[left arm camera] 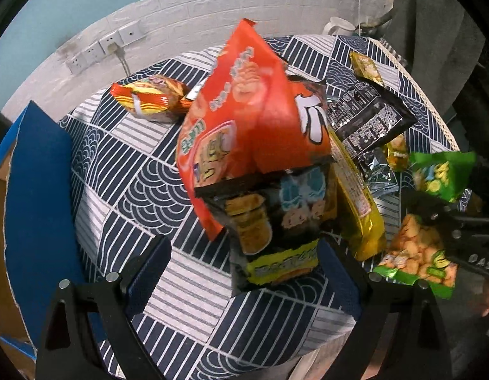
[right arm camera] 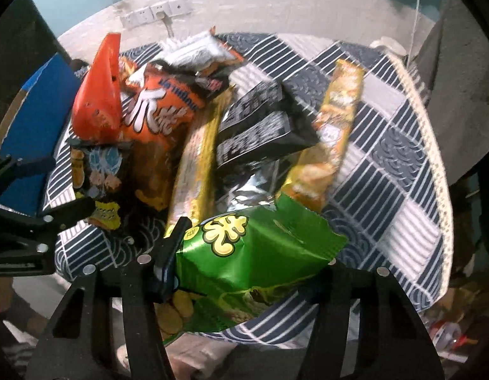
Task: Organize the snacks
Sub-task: 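Move both tools down toward the snack pile on the table, then grasp the green chip bag with the right tool while the left tool grasps the black cartoon bag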
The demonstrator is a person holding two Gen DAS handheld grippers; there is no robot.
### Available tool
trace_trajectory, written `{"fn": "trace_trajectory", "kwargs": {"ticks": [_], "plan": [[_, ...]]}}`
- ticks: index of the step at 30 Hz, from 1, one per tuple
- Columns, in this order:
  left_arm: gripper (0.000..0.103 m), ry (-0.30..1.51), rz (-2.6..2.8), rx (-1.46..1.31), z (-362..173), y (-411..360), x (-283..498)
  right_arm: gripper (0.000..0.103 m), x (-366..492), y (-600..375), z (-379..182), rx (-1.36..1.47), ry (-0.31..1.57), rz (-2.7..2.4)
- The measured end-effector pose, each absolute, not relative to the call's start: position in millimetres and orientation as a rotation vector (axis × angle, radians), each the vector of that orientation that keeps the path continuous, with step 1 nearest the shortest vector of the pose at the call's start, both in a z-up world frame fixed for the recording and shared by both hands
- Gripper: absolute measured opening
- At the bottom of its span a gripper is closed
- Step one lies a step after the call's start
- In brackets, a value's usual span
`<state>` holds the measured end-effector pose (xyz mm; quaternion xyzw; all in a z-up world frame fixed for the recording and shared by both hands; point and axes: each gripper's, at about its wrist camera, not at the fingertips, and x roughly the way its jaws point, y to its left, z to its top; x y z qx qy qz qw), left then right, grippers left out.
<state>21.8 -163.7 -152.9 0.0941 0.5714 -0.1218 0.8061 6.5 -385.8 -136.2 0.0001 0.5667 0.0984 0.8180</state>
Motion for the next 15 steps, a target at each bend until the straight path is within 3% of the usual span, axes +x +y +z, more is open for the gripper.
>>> {"fn": "trace_trajectory", "kwargs": {"ticks": [10, 12, 14, 15], "plan": [[0.094, 1.284, -0.25, 0.241, -180.2, -179.8, 33.6, 0.059, 12.7, -421.1, -127.6, 0.057, 1.169, 0.158], [0.086, 1.282, -0.261, 0.241, -181.9, -180.3, 33.8, 0.059, 13.5, -425.3, -127.3, 0.064, 1.166, 0.152], [0.068, 1.291, -0.291, 0.219, -182.8, -179.8, 33.6, 0.059, 15.5, -426.5, -128.0, 0.066, 1.166, 0.151], [0.066, 1.296, -0.308, 0.205, -182.5, -179.0, 32.7, 0.059, 16.0, -426.9, -127.8, 0.067, 1.166, 0.151]]}}
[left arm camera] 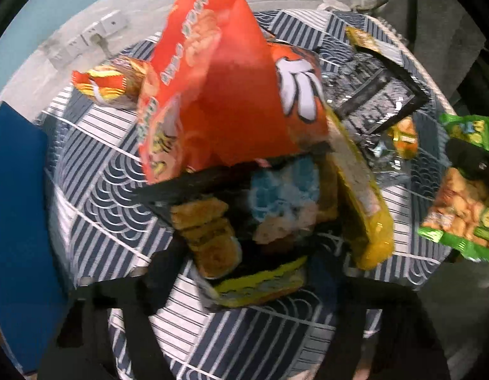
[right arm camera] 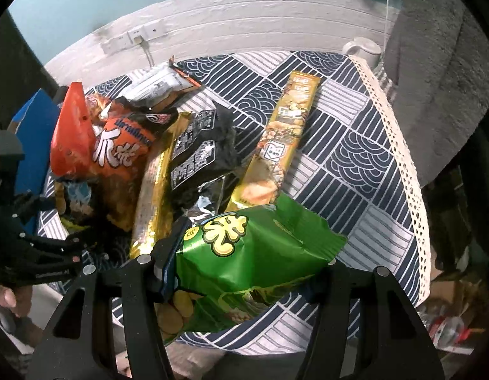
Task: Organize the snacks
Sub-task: 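Grasp the green chip bag with the right tool while the left tool grasps the black cartoon bag, then carry both bags over the cardboard box and open both tools to drop them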
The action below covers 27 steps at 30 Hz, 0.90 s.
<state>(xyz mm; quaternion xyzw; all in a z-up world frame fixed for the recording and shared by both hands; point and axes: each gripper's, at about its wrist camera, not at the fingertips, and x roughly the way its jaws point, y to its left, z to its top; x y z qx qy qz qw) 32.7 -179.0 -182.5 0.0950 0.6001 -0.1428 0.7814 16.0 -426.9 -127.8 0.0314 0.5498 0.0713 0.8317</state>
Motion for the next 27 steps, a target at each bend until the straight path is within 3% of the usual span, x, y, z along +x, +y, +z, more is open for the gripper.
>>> {"fn": "trace_trajectory", "kwargs": {"ticks": [2, 27], "plan": [[0.059, 1.285, -0.313, 0.21, -179.8, -178.7, 31.1, 0.059, 16.5, -427.4, -127.8, 0.064, 1.165, 0.153], [0.059, 1.046, -0.247, 0.332, -87.2, -97.8, 10.9, 0.059, 16.3, -373.2, -70.2, -0.095, 1.05, 0.236]]}}
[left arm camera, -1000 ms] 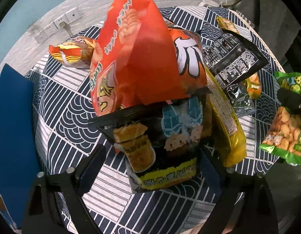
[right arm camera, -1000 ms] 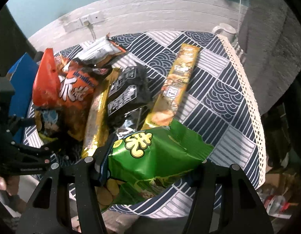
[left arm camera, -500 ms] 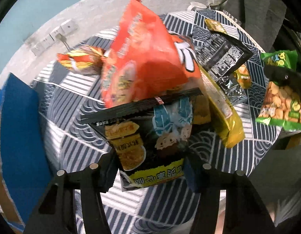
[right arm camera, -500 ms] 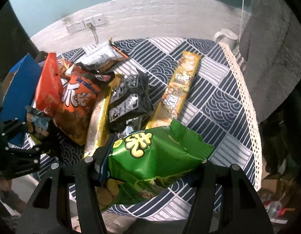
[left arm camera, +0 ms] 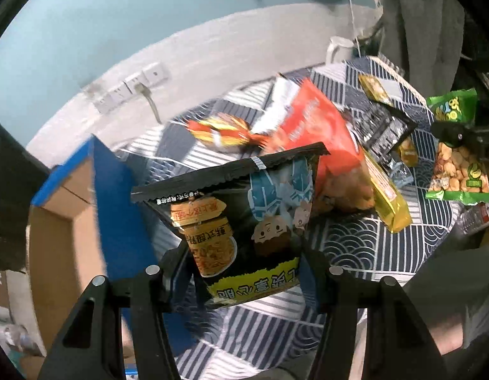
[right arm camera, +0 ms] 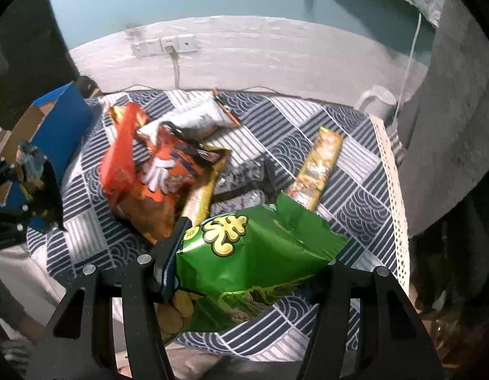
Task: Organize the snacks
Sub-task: 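Carry both bags over the cardboard box and open both tools to drop them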
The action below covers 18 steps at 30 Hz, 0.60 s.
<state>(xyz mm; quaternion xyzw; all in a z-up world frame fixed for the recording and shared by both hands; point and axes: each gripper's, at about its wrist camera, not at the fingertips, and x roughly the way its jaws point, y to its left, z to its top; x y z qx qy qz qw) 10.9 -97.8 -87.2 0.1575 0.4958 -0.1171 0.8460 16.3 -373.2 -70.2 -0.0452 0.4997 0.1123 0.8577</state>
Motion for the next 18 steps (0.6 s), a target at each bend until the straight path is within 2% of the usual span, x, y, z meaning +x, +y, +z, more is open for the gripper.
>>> {"fn": "trace_trajectory", "kwargs": {"ticks": [18], "plan": [[0.059, 0.947, -0.151, 0.276, -36.9, -20.9, 0.6, 0.059, 27.9, -281.4, -19.3, -0.153, 0.982, 0.38]]}}
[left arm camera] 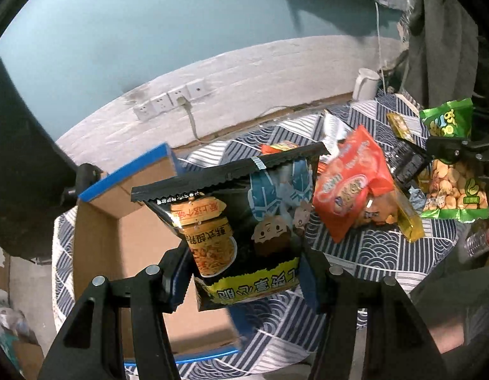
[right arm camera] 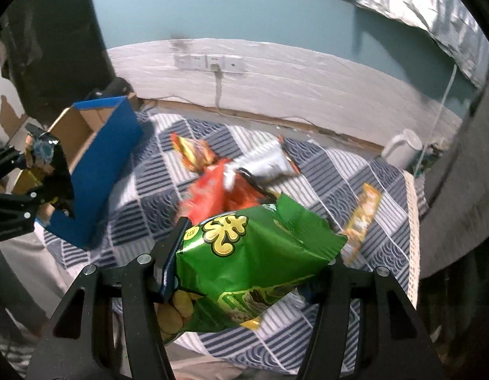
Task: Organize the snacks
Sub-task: 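Carry both bags over the cardboard box and open both tools to drop them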
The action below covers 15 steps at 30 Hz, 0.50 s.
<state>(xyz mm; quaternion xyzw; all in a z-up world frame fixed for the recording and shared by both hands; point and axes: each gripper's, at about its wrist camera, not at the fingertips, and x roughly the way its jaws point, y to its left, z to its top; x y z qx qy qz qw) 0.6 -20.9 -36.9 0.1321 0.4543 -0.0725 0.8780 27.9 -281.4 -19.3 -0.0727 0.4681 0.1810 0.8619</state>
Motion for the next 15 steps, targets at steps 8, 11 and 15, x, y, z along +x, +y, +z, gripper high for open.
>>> {"fn": "trace_trajectory", "kwargs": {"ticks": [8, 11, 15], "plan": [[0.059, 0.923, -0.1, 0.226, -26.6, 27.4, 1.1, 0.059, 39.2, -218.3, -7.3, -0.18, 0.981, 0.471], [0.059, 0.914, -0.074, 0.218, -26.7, 46.7, 0.2, 0.059, 41.3, -189.8, -2.1, -0.201, 0.974, 0.505], [0.059, 0.916, -0.052, 0.199, -28.1, 71.7, -1.2, 0.059, 45.1, -146.5, 2.9, -0.228, 0.973, 0.559]]}}
